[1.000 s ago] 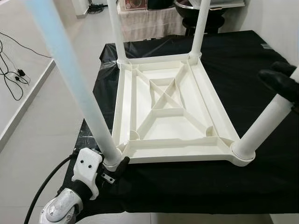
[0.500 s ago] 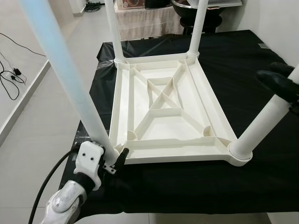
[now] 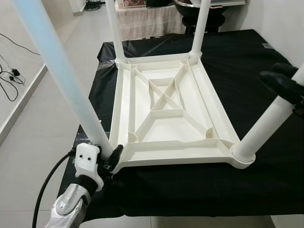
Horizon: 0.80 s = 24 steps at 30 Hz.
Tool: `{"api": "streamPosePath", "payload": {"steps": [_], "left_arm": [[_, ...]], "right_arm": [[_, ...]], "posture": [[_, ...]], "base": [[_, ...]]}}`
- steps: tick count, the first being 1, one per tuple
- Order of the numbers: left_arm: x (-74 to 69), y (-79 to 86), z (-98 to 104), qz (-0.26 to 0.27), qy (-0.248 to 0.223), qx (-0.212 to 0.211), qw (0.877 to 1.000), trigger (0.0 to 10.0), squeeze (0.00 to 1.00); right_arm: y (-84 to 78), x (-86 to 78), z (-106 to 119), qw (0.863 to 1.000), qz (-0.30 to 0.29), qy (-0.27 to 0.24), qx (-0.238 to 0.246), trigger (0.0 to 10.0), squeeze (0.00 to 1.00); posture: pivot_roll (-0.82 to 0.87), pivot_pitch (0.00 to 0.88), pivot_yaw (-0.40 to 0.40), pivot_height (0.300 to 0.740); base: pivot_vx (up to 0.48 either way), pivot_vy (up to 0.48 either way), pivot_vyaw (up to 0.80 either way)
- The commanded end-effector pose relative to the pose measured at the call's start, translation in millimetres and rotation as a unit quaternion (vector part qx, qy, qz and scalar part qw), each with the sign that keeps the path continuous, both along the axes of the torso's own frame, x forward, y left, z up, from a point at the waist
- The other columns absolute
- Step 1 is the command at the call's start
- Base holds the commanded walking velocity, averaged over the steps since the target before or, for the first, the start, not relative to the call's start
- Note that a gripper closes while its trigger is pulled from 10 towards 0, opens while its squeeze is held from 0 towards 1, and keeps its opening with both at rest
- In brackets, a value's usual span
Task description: Building children table
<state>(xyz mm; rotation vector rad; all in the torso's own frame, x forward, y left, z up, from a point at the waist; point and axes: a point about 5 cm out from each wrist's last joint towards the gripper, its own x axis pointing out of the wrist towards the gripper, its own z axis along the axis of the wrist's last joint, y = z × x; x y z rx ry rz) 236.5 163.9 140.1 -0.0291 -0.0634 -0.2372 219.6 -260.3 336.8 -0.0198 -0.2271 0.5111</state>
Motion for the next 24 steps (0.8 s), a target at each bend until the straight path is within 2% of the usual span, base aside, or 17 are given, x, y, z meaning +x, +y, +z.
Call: {"api": "streamPosePath", "payload": {"steps": [1,8,11,12,13,14,15,16,17,19,20,21,22,23,24], "left_arm": [[-0.8,7.6,-5,0.023,0.01,-0.009,1.0,0.0,0.0],[2.9,21.7,8,0.047,-0.019,0.0,0.999,0.0,0.0],[10.1,36.1,39,0.051,-0.072,0.02,0.996,0.0,0.0],[10.1,36.1,39,0.051,-0.072,0.02,0.996,0.0,0.0],[12.2,40.4,50,0.05,-0.089,0.027,0.994,0.0,0.0],[15.6,46.0,71,0.043,-0.12,0.04,0.991,0.0,0.0],[15.6,46.0,71,0.043,-0.12,0.04,0.991,0.0,0.0],[18.3,50.3,94,0.031,-0.154,0.055,0.986,0.0,0.0],[18.3,50.3,94,0.031,-0.154,0.055,0.986,0.0,0.0],[19.5,53.0,155,-0.019,-0.239,0.098,0.966,0.0,0.0],[19.5,53.0,155,-0.019,-0.239,0.098,0.966,0.0,0.0],[17.8,52.6,175,-0.037,-0.264,0.112,0.957,0.0,0.0],[17.8,52.6,175,-0.037,-0.264,0.112,0.957,0.0,0.0],[16.9,51.4,195,-0.058,-0.287,0.127,0.948,0.0,0.0],[16.9,51.4,195,-0.058,-0.287,0.127,0.948,0.0,0.0]], "right_arm": [[10.4,0.0,-2,0.999,0.048,0.005,0.02,0.0,0.0],[13.7,3.5,-9,0.998,0.045,0.015,0.032,0.0,0.0],[14.0,10.8,-23,0.998,0.013,0.035,0.051,0.0,0.0],[14.0,10.8,-23,0.998,0.013,0.035,0.051,0.0,0.0],[13.6,13.4,-28,0.997,-0.001,0.042,0.058,0.0,0.0],[12.6,17.9,-37,0.996,-0.023,0.054,0.07,0.0,0.0],[12.6,17.9,-37,0.996,-0.023,0.054,0.07,0.0,0.0],[11.7,22.1,-46,0.993,-0.045,0.067,0.084,0.0,0.0],[11.7,22.1,-46,0.993,-0.045,0.067,0.084,0.0,0.0],[9.2,30.1,-67,0.98,-0.112,0.099,0.13,0.0,0.0],[9.2,30.1,-67,0.98,-0.112,0.099,0.13,0.0,0.0],[9.1,32.1,-74,0.974,-0.133,0.11,0.147,0.0,0.0],[9.1,32.1,-74,0.974,-0.133,0.11,0.147,0.0,0.0],[9.5,34.8,-85,0.962,-0.166,0.13,0.172,0.0,0.0],[9.5,34.8,-85,0.962,-0.166,0.13,0.172,0.0,0.0]], "posture": [[-0.1,0.212,0.019,0.74],[-0.1,0.211,0.018,0.74],[-0.09,0.21,0.018,0.74],[-0.09,0.21,0.018,0.74],[-0.09,0.21,0.018,0.74],[-0.08,0.208,0.022,0.74],[-0.08,0.208,0.022,0.74],[-0.07,0.209,0.023,0.74],[-0.07,0.209,0.023,0.74],[-0.07,0.205,0.03,0.74],[-0.07,0.205,0.03,0.74],[-0.07,0.204,0.031,0.74],[-0.07,0.204,0.031,0.74],[-0.06,0.201,0.035,0.74],[-0.06,0.201,0.035,0.74]], "base": [[0.0,0.0,0.0],[0.0,0.0,0.0],[0.0,0.0,0.0],[0.0,0.0,0.0],[0.0,0.0,0.0],[0.0,0.0,0.0],[0.0,0.0,0.0],[0.0,0.0,0.0],[0.0,0.0,0.0],[0.0,0.0,0.0],[0.0,0.0,0.0],[0.0,0.0,0.0],[0.0,0.0,0.0],[0.0,0.0,0.0],[0.0,0.0,0.0]]}}
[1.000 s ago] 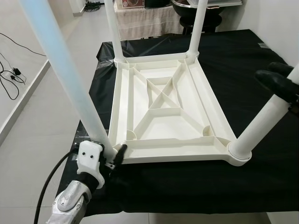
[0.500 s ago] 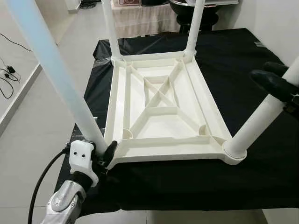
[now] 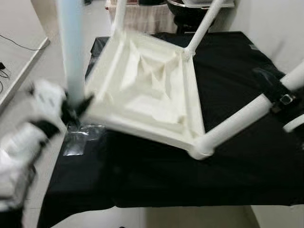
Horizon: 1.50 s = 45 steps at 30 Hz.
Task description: Building children table
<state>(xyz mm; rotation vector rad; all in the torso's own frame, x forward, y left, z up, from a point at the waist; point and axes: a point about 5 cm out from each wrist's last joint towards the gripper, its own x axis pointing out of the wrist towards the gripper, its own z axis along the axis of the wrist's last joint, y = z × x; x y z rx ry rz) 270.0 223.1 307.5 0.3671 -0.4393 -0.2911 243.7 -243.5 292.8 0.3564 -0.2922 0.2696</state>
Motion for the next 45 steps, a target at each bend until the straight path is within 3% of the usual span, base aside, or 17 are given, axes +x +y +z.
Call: {"api": "streamPosePath", "payload": {"steps": [1,5,9,10,11,12,13,25,26,28,29,30,31,32,41,42,45], "left_arm": [[-16.3,-11.3,50,-0.085,-0.097,-0.006,0.992,0.0,0.0],[-13.5,-35.8,124,-0.183,-0.165,0.055,0.968,0.0,0.0],[-11.6,-54.5,152,-0.235,-0.182,0.064,0.953,0.0,0.0],[-10.0,-65.7,164,-0.268,-0.184,0.06,0.944,0.0,0.0],[-10.0,-65.7,164,-0.268,-0.184,0.06,0.944,0.0,0.0],[-8.0,-75.7,173,-0.294,-0.184,0.056,0.936,0.0,0.0],[-5.4,-87.0,179,-0.321,-0.177,0.058,0.928,0.0,0.0],[14.4,-126.8,172,-0.404,-0.128,0.09,0.901,0.0,0.0],[18.9,-133.6,169,-0.421,-0.121,0.096,0.894,4.4,0.0],[22.1,-139.5,166,-0.436,-0.114,0.1,0.887,5.1,0.0],[25.3,-145.2,164,-0.447,-0.108,0.103,0.882,9.3,0.0],[25.3,-145.2,164,-0.447,-0.108,0.103,0.882,9.3,0.0],[27.9,-150.2,163,-0.455,-0.104,0.105,0.878,10.0,0.18],[29.7,-153.4,163,-0.458,-0.101,0.103,0.877,10.0,1.0],[35.3,-159.9,165,-0.455,-0.104,0.096,0.879,10.0,1.0],[35.6,-161.3,165,-0.454,-0.107,0.101,0.879,10.0,0.15],[36.3,-162.4,164,-0.455,-0.109,0.103,0.878,10.0,0.0]], "right_arm": [[-5.4,13.4,-58,0.983,-0.086,0.162,0.017,0.0,0.0],[29.1,16.7,-122,0.942,-0.135,0.298,0.075,0.0,0.0],[54.1,19.2,-144,0.924,-0.119,0.356,0.072,0.7,0.0],[65.4,21.5,-156,0.912,-0.115,0.39,0.053,10.0,0.0],[65.4,21.5,-156,0.912,-0.115,0.39,0.053,10.0,0.0],[72.9,24.1,-162,0.907,-0.109,0.405,0.039,10.0,0.26],[76.0,28.0,-168,0.902,-0.119,0.413,0.029,10.0,1.0],[66.1,29.5,-175,0.881,-0.212,0.421,0.044,10.0,1.0],[65.5,26.2,-176,0.877,-0.221,0.423,0.054,10.0,1.0],[64.8,23.9,-177,0.875,-0.23,0.423,0.059,10.0,1.0],[65.2,22.5,-178,0.871,-0.237,0.425,0.065,10.0,1.0],[65.2,22.5,-178,0.871,-0.237,0.425,0.065,10.0,1.0],[65.8,21.4,-179,0.868,-0.243,0.427,0.072,10.0,1.0],[66.4,20.4,-180,0.866,-0.245,0.43,0.075,10.0,1.0],[71.8,19.2,-181,0.857,-0.241,0.445,0.094,10.0,1.0],[72.7,19.4,-182,0.855,-0.241,0.448,0.1,10.0,1.0],[72.9,19.4,-182,0.852,-0.243,0.452,0.107,10.0,1.0]], "posture": [[-0.04,0.196,0.043,0.74],[0.0,0.178,0.08,0.74],[0.0,0.173,0.09,0.74],[0.0,0.173,0.107,0.74],[0.0,0.173,0.107,0.74],[0.01,0.174,0.11,0.74],[0.01,0.178,0.121,0.74],[0.01,0.207,0.149,0.74],[0.0,0.22,0.16,0.74],[0.0,0.222,0.162,0.74],[0.0,0.227,0.167,0.74],[0.0,0.227,0.167,0.74],[0.0,0.228,0.168,0.74],[0.0,0.232,0.17,0.74],[0.0,0.237,0.167,0.74],[0.0,0.238,0.167,0.74],[0.0,0.239,0.167,0.74]], "base": [[0.0,0.0,0.0],[0.0,0.0,0.0],[0.0,0.0,0.0],[0.0,0.0,0.0],[0.0,0.0,0.0],[0.0,0.0,0.0],[0.0,0.0,0.0],[0.0,0.0,0.0],[0.0,0.0,0.0],[0.0,0.0,0.0],[0.0,0.0,0.0],[0.0,0.0,0.0],[0.0,0.0,0.0],[0.0,0.0,0.0],[0.0,0.0,0.0],[0.0,0.0,0.0],[0.0,0.0,0.0]]}}
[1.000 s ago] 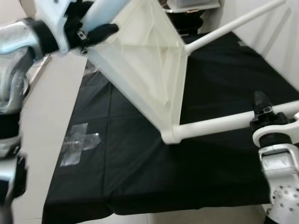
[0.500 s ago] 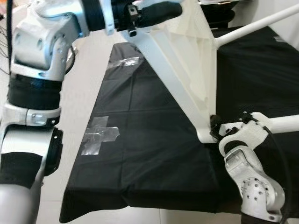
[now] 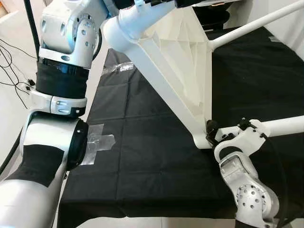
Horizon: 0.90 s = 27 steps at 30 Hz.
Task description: Building children table
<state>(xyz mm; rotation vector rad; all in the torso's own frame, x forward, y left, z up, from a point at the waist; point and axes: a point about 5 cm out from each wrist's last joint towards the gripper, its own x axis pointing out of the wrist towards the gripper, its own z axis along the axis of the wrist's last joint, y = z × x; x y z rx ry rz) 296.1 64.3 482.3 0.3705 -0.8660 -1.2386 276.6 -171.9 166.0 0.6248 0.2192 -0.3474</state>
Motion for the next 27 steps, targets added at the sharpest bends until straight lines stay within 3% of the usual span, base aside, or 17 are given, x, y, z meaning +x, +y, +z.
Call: {"api": "streamPosePath", "payload": {"steps": [1,12,19,20,23,24,25,27], "left_arm": [[10.6,-4.5,-11,0.013,0.023,0.021,0.999,10.0,0.0],[19.1,-8.9,-19,0.01,0.025,0.03,0.999,10.0,0.0],[35.5,-29.1,-40,0.009,0.031,0.079,0.996,10.0,0.0],[36.3,-33.5,-43,0.005,0.03,0.085,0.996,10.0,0.0],[36.8,-36.1,-44,0.002,0.03,0.088,0.996,10.0,0.0],[37.3,-38.7,-45,0.0,0.029,0.092,0.995,10.0,0.0],[37.3,-38.7,-45,0.0,0.029,0.092,0.995,10.0,0.0],[38.6,-41.9,-47,-0.003,0.028,0.095,0.995,10.0,0.0]], "right_arm": [[0.5,-14.0,-56,0.986,-0.005,0.164,0.009,10.0,1.0],[-0.3,-16.0,-55,0.986,-0.013,0.168,0.021,10.0,1.0],[-4.3,-15.1,-45,0.99,-0.018,0.135,0.045,10.0,1.0],[-8.5,-16.0,-42,0.991,-0.029,0.118,0.06,10.0,0.56],[-11.3,-16.9,-40,0.991,-0.036,0.107,0.07,10.0,0.56],[-15.5,-18.0,-37,0.992,-0.046,0.089,0.082,10.0,0.0],[-15.5,-18.0,-37,0.992,-0.046,0.089,0.082,10.0,0.0],[-25.1,-21.2,-26,0.993,-0.059,0.038,0.097,10.0,0.0]], "posture": [[0.0,0.243,0.167,0.74],[-0.01,0.245,0.166,0.74],[-0.04,0.25,0.169,0.74],[-0.05,0.251,0.172,0.74],[-0.05,0.251,0.172,0.74],[-0.05,0.252,0.173,0.74],[-0.05,0.252,0.173,0.74],[-0.06,0.255,0.174,0.74]], "base": [[0.0,0.0,0.0],[0.0,0.0,0.0],[0.0,0.0,0.0],[0.0,0.0,0.0],[0.0,0.0,0.0],[0.0,0.0,0.0],[0.0,0.0,0.0],[0.0,0.0,0.0]]}}
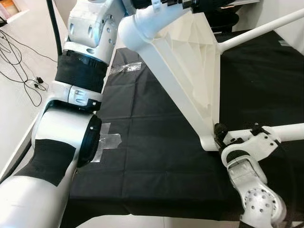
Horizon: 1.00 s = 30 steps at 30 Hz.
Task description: Building children table
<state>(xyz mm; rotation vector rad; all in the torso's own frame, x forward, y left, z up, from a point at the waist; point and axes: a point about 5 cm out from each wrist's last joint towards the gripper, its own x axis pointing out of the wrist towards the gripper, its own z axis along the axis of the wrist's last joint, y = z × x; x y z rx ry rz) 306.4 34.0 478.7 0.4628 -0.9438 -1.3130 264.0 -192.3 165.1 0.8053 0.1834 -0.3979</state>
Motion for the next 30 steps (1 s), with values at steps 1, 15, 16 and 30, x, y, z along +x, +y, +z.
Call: {"api": "streamPosePath", "payload": {"steps": [1,15,16,30], "left_arm": [[28.8,-12.5,-43,0.035,0.079,0.068,0.994,10.0,0.0],[29.6,-11.7,-43,0.022,0.065,0.071,0.995,10.0,0.0],[29.2,-11.6,-42,0.021,0.064,0.071,0.995,10.0,0.0],[25.3,0.9,-36,0.019,0.057,0.036,0.998,10.0,0.0]], "right_arm": [[-8.5,-10.4,-22,0.999,-0.019,0.045,0.017,10.0,0.0],[-71.3,-11.1,26,0.985,-0.122,-0.066,-0.106,10.0,0.0],[-72.4,-9.2,31,0.984,-0.116,-0.077,-0.114,10.0,0.0],[-55.9,-1.2,36,0.984,-0.047,-0.116,-0.124,10.0,0.0]], "posture": [[-0.07,0.256,0.173,0.74],[-0.06,0.252,0.168,0.74],[-0.06,0.25,0.165,0.74],[-0.06,0.228,0.152,0.74]], "base": [[0.0,0.0,0.0],[0.0,0.0,0.0],[0.0,0.0,0.0],[0.0,0.0,0.0]]}}
